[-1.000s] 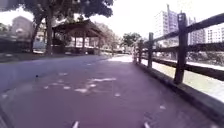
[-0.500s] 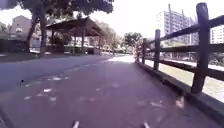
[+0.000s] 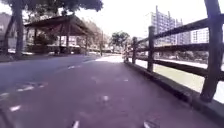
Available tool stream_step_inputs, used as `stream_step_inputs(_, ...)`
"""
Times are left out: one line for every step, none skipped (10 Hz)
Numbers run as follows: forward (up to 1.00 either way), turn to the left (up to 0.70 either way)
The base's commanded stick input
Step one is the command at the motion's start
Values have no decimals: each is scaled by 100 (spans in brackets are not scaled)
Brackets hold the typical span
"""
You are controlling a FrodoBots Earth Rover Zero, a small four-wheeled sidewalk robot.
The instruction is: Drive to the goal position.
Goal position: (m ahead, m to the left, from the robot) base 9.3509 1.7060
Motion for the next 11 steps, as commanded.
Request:
stream_step_inputs(100, 0)
stream_step_inputs(100, 0)
stream_step_inputs(100, 0)
stream_step_inputs(100, 0)
stream_step_inputs(100, 0)
stream_step_inputs(100, 0)
stream_step_inputs(100, 0)
stream_step_inputs(100, 0)
stream_step_inputs(100, 0)
stream_step_inputs(100, 0)
stream_step_inputs(100, 0)
